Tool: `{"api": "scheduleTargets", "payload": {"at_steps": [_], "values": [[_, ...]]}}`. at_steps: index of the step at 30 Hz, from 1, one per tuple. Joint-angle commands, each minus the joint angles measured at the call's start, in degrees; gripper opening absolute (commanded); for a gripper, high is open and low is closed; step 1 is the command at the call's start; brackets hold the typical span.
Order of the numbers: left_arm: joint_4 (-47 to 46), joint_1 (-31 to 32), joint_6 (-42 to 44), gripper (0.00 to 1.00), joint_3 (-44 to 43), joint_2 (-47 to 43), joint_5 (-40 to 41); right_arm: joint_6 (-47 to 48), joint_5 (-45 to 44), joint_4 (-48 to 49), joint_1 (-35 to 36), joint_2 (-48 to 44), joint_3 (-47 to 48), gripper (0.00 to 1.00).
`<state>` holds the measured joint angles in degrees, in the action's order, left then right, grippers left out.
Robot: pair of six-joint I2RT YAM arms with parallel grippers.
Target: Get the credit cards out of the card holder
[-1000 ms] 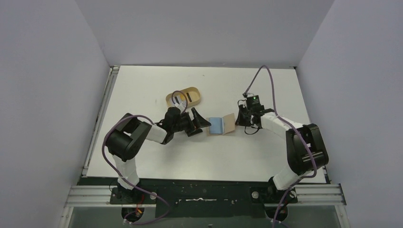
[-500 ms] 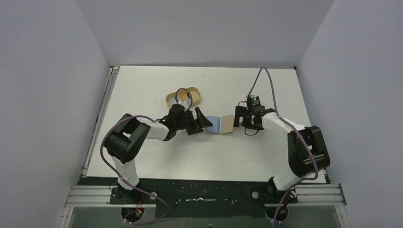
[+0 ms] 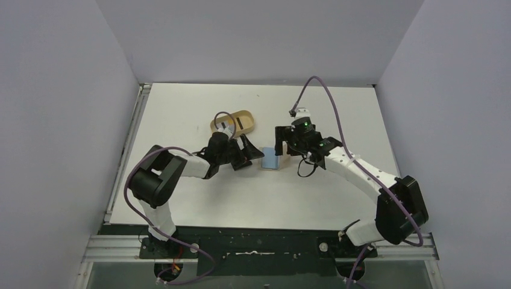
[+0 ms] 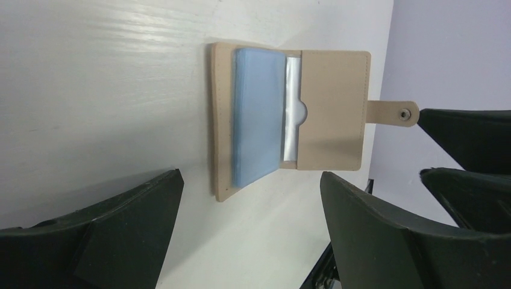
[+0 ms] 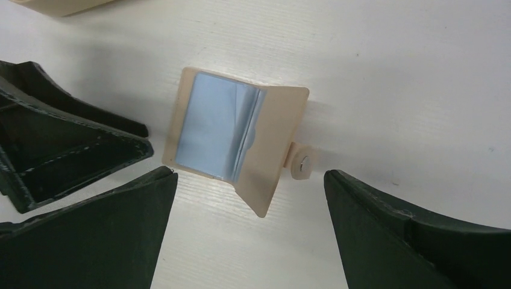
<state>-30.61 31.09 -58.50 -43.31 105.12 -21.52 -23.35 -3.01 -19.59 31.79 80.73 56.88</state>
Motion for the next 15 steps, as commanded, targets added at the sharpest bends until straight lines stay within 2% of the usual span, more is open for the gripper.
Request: {"api": "scheduleTargets", "payload": {"at_steps": [1,4,6,8,9,10,13,15], "values": [[5.5,-3.0,1.0,0.85,3.4,-1.8,3.8,-3.9,-3.7,5.2,-0.3,2.3,1.1,1.0],[5.8,-4.8,1.6,0.85,5.4,-3.9,3.4,-12.2,-1.3,13.6,-2.2,2.6,-1.6,1.0],[6.1,-6.0,1.9,0.85,6.3,-5.3,2.9,-16.0,4.4,16.6,-4.2,4.1,-1.2,1.0],[6.8,-6.6,2.4,0.85,6.7,-6.5,2.6,-16.3,8.2,15.9,-5.2,5.7,1.3,1.0],[7.4,-6.8,2.8,0.85,6.8,-7.1,2.4,-15.0,7.2,14.0,-5.2,5.9,2.9,1.0],[8.0,-6.8,3.3,0.85,6.6,-7.6,2.3,-11.8,3.4,12.3,-3.8,5.2,4.3,1.0],[9.5,-6.8,4.2,0.85,6.6,-9.1,2.3,-0.8,-22.4,6.9,6.5,1.0,9.2,1.0],[10.5,-6.8,4.8,0.85,6.5,-10.1,2.4,4.4,-30.8,9.8,10.6,-1.2,9.2,1.0]]}}
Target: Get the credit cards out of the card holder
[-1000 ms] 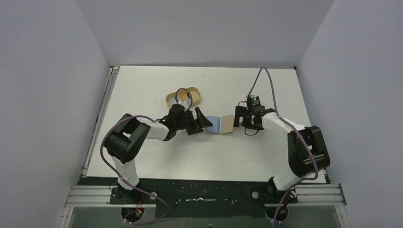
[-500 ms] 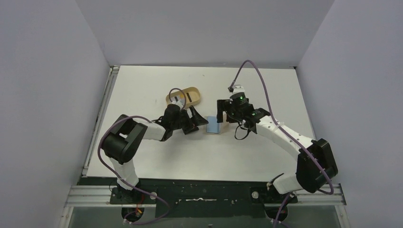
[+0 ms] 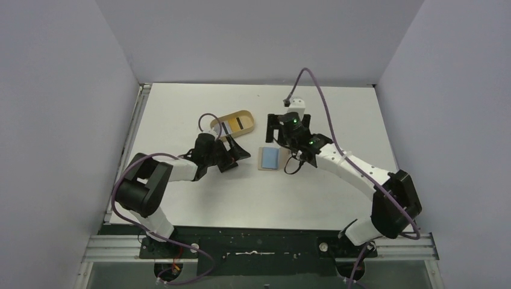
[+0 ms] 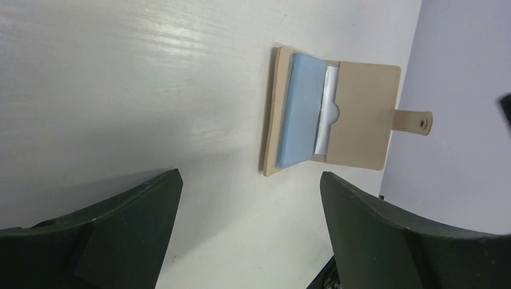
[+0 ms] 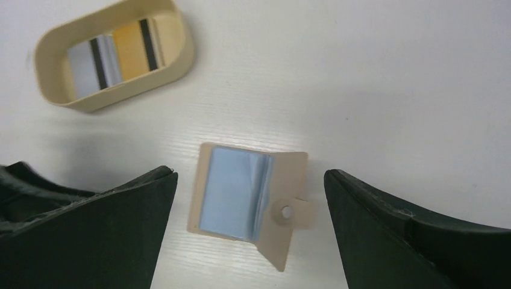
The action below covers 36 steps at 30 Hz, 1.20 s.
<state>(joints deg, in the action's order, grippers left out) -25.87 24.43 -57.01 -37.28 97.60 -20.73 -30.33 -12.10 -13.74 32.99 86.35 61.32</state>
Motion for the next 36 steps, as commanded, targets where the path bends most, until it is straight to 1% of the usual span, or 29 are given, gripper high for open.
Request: {"api": "scheduleTargets", "payload": {"at_steps": [1,2,3,4,5,6,7,8,10,13,19,22,25,27,32,36], "values": [[6.2,-0.2,3.7,0.85,0.4,-2.9,1.6,11.7,-22.7,6.6,9.9,-7.9,3.6,1.0],[6.7,-0.2,3.9,0.85,0.4,-3.3,1.6,8.7,-23.9,7.6,9.6,-8.8,1.9,1.0],[6.9,-0.2,4.1,0.85,0.4,-3.6,1.6,3.5,-24.8,7.3,8.5,-9.5,0.1,1.0],[7.2,-0.3,4.2,0.85,0.3,-3.9,1.5,0.2,-19.6,8.2,6.1,-9.5,-1.8,1.0],[7.4,-0.4,4.3,0.85,0.3,-4.2,1.4,-0.6,-9.5,8.5,1.9,-8.5,-2.6,1.0],[7.6,-0.4,4.5,0.85,0.3,-4.4,1.3,-1.3,0.1,6.2,-0.9,-6.2,-1.2,1.0],[7.9,-0.5,4.6,0.85,0.3,-4.9,1.2,-1.3,3.6,1.2,-1.5,-2.9,2.2,0.98],[8.1,-0.6,4.7,0.85,0.5,-5.2,1.3,-0.8,3.0,-4.1,-0.2,0.7,6.1,0.97],[8.3,-0.9,4.9,0.86,0.9,-6.1,1.3,0.8,-0.5,-9.2,3.4,6.3,11.1,0.97],[8.3,-1.5,4.8,0.86,1.7,-6.9,0.9,0.0,-0.4,-12.1,5.6,12.2,15.3,0.97],[8.5,-2.5,5.0,0.86,3.2,-7.6,0.3,0.4,-3.9,-17.5,11.2,19.6,24.4,0.97],[8.0,-2.7,4.8,0.86,3.6,-7.0,-0.1,0.3,-4.1,-22.4,11.8,24.3,28.4,0.92],[7.7,-3.0,4.6,0.86,3.7,-6.6,-0.7,-0.1,-5.8,-26.3,12.1,28.1,30.3,0.86],[7.8,-3.1,4.8,0.86,3.8,-6.6,-0.9,-0.8,-7.2,-28.5,12.2,29.5,30.7,0.85],[7.9,-3.4,5.2,0.86,3.6,-6.1,-1.4,-2.2,-9.0,-30.1,11.8,30.1,28.6,0.86],[7.9,-3.5,5.3,0.86,3.3,-5.9,-1.6,-2.7,-8.4,-29.6,10.7,30.0,26.8,0.9]]}}
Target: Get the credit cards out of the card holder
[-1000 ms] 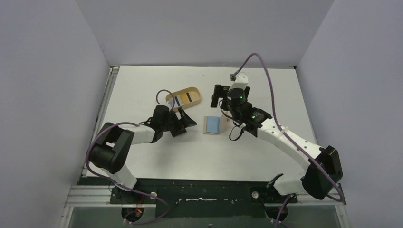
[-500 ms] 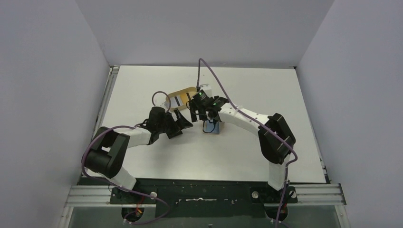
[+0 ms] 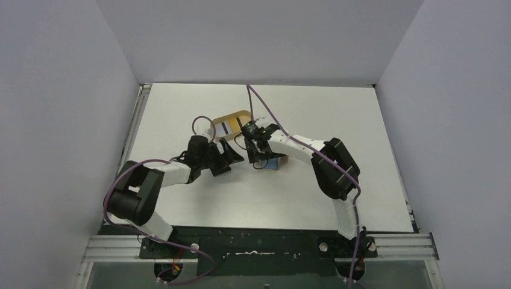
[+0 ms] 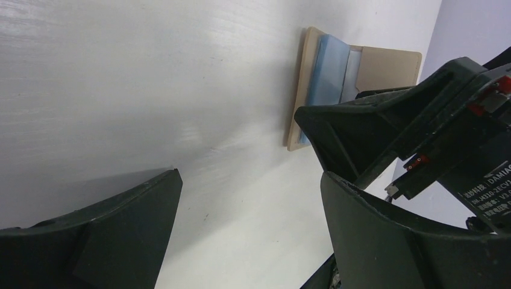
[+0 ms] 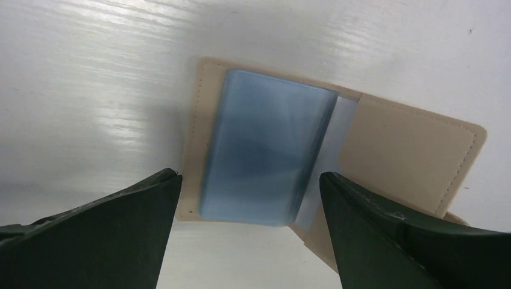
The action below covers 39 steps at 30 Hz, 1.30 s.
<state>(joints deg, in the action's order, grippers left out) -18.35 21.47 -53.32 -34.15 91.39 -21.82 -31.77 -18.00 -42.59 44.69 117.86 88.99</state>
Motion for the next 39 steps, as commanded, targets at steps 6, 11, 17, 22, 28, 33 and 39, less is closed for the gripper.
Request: {"api": "scheduleTargets", "payload": {"at_steps": [6,11,17,22,28,33,39], "values": [[1.1,-0.6,2.2,0.86,0.2,0.0,-0.4,-2.1,-0.4,2.7,-2.4,-1.3,-3.9,0.94],[1.9,-0.8,2.8,0.86,0.1,-0.6,-0.2,-2.8,1.4,4.5,-2.9,0.1,-4.8,0.92],[2.6,-0.9,3.3,0.86,-0.2,-1.2,-0.3,-3.5,3.4,6.0,-3.9,-0.4,-7.6,0.77],[2.7,-1.0,3.4,0.86,-0.3,-1.1,-0.4,-4.0,3.5,7.1,-5.2,-3.0,-12.0,0.81],[3.6,-1.0,3.8,0.86,-0.9,-1.5,-0.4,-4.7,5.9,12.3,-6.9,-7.2,-18.2,0.71],[5.8,-1.0,4.7,0.86,-1.4,-2.5,0.1,-5.6,9.4,18.3,-8.0,-9.6,-23.5,0.59],[7.6,-1.0,5.5,0.86,-1.8,-3.6,0.7,-6.2,13.6,26.2,-8.6,-11.8,-28.8,0.52]]}}
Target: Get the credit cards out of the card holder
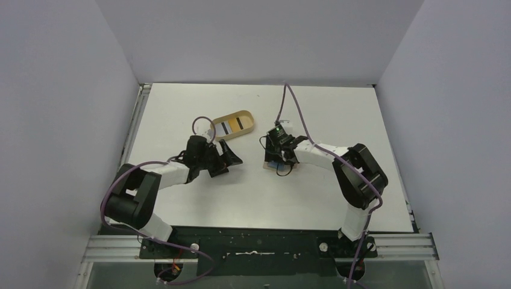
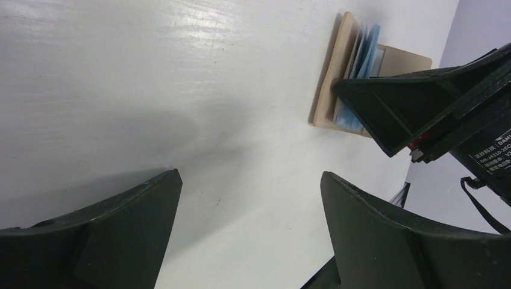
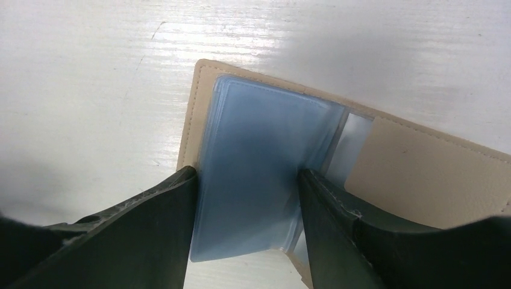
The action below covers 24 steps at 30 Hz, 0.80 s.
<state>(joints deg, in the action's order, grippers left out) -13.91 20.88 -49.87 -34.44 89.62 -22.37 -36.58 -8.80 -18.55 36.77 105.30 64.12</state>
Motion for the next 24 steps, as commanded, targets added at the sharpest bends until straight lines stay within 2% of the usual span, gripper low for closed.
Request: {"api": "scheduleTargets", "payload": {"at_steps": [1,2,7,9,16,24], "values": [[3.2,-0.3,2.1,0.86,-1.7,-1.9,1.3,-1.4,5.0,3.1,-0.7,0.7,-4.5,0.51],[3.1,-0.2,1.9,0.86,-1.7,-1.7,1.3,-1.3,5.7,4.2,-0.7,0.4,-5.2,0.5],[0.2,2.9,1.0,0.86,-3.4,0.4,0.9,-0.9,11.6,11.7,-1.1,-1.4,-9.3,0.28],[-2.6,4.4,-0.3,0.86,-4.3,2.7,0.6,-0.9,14.3,14.3,-1.3,-1.6,-10.5,0.25],[-15.4,8.2,-7.2,0.85,-9.5,15.8,-0.1,-2.0,24.1,26.0,-2.7,-1.2,-15.7,0.24],[-15.5,10.1,-9.0,0.84,-13.3,21.0,3.5,-3.2,30.8,33.9,-4.6,-1.6,-20.6,0.24]]}}
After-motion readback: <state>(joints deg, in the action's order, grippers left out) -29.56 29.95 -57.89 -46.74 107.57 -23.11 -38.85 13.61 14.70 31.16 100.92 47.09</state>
